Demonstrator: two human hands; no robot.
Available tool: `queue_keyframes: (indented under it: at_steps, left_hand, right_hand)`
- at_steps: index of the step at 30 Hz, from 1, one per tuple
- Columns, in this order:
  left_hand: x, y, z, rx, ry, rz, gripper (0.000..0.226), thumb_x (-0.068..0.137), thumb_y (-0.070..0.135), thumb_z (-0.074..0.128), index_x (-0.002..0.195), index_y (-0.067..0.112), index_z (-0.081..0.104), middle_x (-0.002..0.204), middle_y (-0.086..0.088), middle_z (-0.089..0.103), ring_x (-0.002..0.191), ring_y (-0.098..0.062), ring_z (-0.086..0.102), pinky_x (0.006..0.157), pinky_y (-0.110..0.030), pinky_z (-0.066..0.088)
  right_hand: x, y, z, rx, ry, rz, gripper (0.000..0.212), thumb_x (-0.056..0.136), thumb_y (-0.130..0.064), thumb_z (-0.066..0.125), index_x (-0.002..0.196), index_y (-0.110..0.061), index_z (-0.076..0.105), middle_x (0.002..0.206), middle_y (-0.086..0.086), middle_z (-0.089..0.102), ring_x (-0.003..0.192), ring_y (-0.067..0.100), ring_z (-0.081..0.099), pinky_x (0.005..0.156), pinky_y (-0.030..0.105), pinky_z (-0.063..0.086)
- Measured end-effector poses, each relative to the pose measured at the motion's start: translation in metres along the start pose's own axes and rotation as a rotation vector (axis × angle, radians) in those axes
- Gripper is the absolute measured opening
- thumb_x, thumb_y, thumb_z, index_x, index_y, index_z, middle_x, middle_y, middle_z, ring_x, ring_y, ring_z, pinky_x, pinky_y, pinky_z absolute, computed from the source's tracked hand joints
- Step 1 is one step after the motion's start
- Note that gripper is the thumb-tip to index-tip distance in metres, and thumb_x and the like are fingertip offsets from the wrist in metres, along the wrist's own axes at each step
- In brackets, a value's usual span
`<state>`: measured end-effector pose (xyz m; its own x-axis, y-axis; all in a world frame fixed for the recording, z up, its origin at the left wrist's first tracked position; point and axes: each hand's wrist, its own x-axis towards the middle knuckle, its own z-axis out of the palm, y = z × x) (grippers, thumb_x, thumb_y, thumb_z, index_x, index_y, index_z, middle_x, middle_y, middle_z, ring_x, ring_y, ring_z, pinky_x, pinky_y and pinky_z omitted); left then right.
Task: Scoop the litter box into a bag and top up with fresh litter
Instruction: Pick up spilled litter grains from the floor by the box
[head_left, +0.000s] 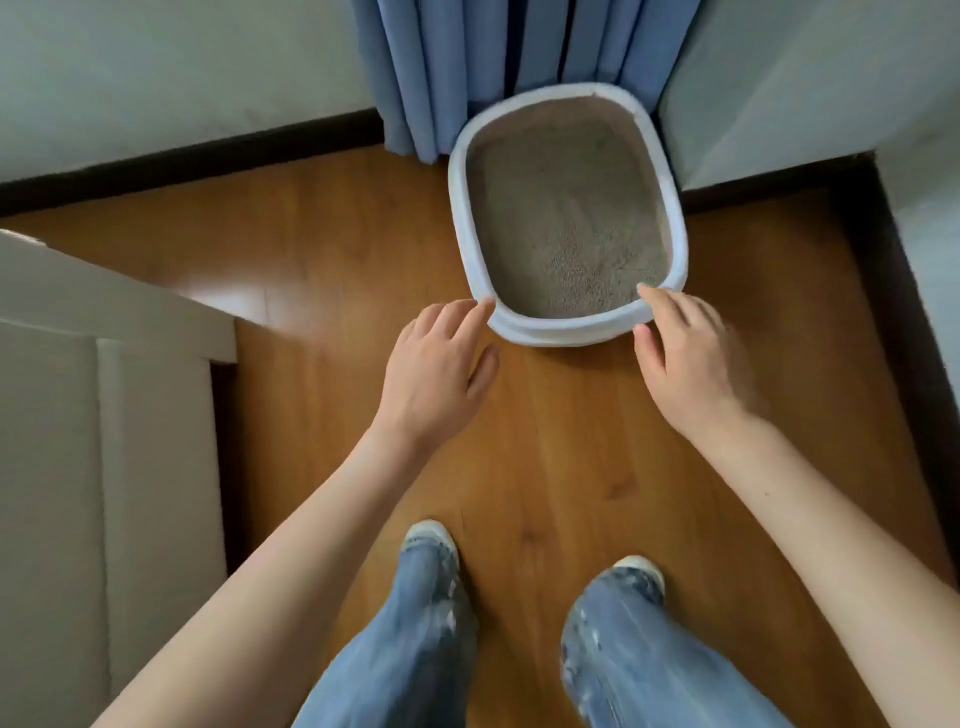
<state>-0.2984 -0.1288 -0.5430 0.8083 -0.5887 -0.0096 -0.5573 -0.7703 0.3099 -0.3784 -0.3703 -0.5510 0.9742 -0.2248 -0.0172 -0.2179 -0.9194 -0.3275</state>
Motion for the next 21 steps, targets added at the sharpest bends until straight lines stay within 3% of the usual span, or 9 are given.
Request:
queue_keyframes:
  at_steps: [10,16,19,21]
  left_hand:
    - [0.048,-0.084,0.198,0.03,0.048,0.319,0.042,0.092,0.025,0.05,0.13,0.008,0.054,0.121,-0.005,0.06,0.105,-0.028,0.054,0.085,-0.04,0.046]
    - [0.057,-0.114,0.243,-0.007,0.15,0.524,0.024,0.093,0.015,0.053,0.112,0.003,0.064,0.093,-0.007,0.063,0.08,-0.028,0.053,0.068,-0.04,0.047]
    - [0.05,-0.129,0.257,-0.023,0.108,0.616,0.018,0.094,0.011,0.052,0.099,0.004,0.068,0.086,-0.007,0.063,0.072,-0.029,0.055,0.063,-0.04,0.048]
    - [0.046,-0.134,0.274,-0.046,0.052,0.574,0.018,0.094,0.012,0.051,0.096,0.006,0.068,0.084,-0.005,0.063,0.072,-0.028,0.056,0.062,-0.039,0.048]
  right_hand:
    - [0.051,0.074,0.19,-0.094,0.061,-0.272,0.047,0.095,-0.027,0.034,0.131,-0.006,0.055,0.126,0.014,0.061,0.12,0.034,0.054,0.101,0.048,0.043]
    - [0.067,0.104,0.232,-0.094,0.238,-0.51,0.039,0.096,-0.019,0.042,0.128,-0.002,0.058,0.122,0.016,0.062,0.115,0.035,0.057,0.1,0.048,0.044]
    - [0.059,0.105,0.236,-0.142,0.256,-0.665,0.036,0.096,-0.015,0.046,0.125,0.0,0.06,0.117,0.017,0.063,0.108,0.035,0.059,0.094,0.047,0.047]
    - [0.053,0.102,0.239,-0.14,0.248,-0.696,0.034,0.095,-0.014,0.048,0.124,0.001,0.06,0.111,0.016,0.064,0.099,0.035,0.061,0.086,0.047,0.049]
